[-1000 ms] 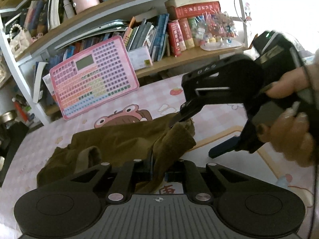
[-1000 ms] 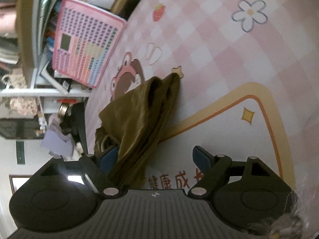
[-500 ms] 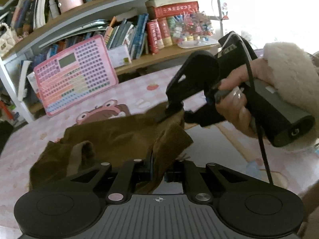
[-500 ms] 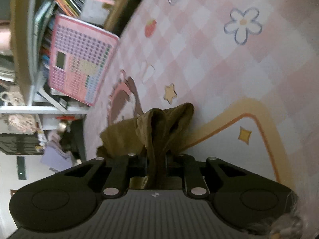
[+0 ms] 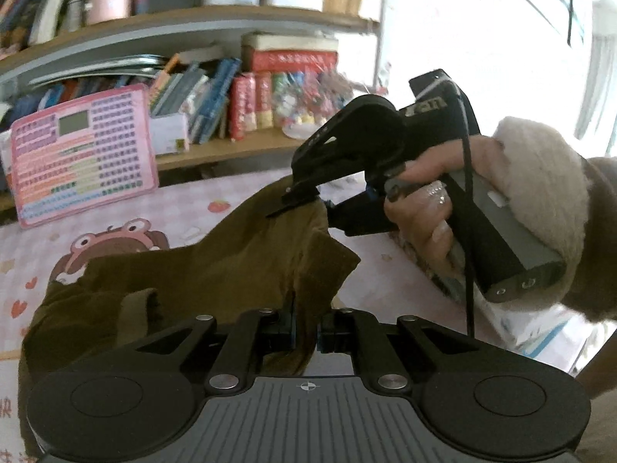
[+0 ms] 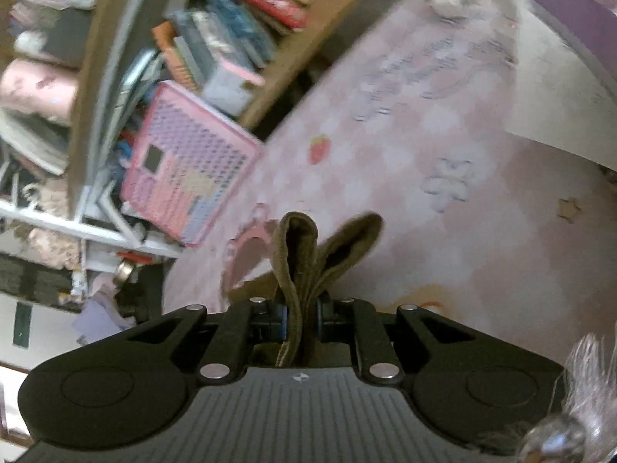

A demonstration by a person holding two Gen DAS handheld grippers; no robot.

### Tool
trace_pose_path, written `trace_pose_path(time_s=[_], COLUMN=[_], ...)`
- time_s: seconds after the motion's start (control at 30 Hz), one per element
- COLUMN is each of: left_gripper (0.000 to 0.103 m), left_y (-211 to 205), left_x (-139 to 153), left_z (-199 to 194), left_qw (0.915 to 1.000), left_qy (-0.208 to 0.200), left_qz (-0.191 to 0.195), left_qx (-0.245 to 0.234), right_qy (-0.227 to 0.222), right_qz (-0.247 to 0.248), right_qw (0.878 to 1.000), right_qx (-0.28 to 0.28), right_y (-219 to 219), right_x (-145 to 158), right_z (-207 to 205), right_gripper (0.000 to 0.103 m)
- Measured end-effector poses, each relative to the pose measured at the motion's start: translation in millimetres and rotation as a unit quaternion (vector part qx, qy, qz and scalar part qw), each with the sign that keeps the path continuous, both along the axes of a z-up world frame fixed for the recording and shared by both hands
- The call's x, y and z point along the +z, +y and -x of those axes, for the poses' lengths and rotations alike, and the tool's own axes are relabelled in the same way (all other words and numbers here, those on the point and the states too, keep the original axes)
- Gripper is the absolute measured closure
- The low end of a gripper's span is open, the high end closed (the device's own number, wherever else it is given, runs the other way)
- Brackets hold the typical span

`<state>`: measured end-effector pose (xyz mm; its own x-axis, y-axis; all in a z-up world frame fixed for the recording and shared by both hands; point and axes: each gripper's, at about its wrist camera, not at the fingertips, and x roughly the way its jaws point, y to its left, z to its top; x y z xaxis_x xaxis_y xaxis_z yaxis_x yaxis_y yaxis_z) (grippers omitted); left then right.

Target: Fold clothes

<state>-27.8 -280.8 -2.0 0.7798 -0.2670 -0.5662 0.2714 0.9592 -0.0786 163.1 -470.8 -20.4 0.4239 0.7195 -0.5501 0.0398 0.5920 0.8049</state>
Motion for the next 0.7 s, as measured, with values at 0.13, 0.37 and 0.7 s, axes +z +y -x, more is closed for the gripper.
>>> trace_pose_path(time_s=[0.13, 0.37, 0.7], left_gripper=[0.095, 0.095, 0.091], left_y=[31, 100, 193], left_x=[11, 16, -5], left_z=[11, 31, 41], left_qw=[0.9987, 0.9892, 0.9876], left_qy=[-0.011, -0.015, 0.045], left_qz=[0.039, 0.105, 0.1], left_qx=[0.032, 0.102, 0.113], right_qy=[-0.037, -0.08, -0.061], right_qz=[-0.006, 0.0, 0.056], right_qw=[0.999, 0.993, 0.993], right_qx=[0.031, 0.083, 0.08], right_y=[35, 111, 217], right_x=[25, 51, 34], right_z=[1, 8, 20], right_gripper=[0.091, 0.091, 0.076])
